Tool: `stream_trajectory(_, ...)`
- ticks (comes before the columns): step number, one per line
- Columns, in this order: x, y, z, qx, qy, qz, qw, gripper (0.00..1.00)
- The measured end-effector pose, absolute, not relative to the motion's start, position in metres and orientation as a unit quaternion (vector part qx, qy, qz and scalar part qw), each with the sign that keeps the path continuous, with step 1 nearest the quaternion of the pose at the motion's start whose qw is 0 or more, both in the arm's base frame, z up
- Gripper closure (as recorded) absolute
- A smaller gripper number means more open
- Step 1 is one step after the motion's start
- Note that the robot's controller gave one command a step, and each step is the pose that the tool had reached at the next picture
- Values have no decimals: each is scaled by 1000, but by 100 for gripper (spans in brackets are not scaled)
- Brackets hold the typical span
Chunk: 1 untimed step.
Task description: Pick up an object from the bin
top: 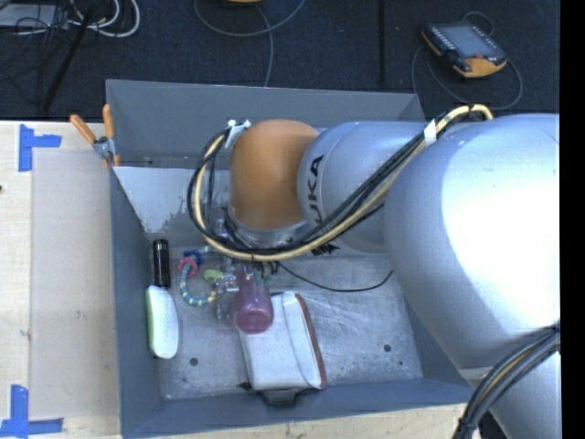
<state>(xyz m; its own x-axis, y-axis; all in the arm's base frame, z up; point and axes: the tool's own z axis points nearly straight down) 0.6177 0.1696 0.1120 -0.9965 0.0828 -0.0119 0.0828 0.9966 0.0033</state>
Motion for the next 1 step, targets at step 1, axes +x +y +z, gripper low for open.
stream_trajectory(1, 610, 184, 72, 139, 990, 2, 3, 0)
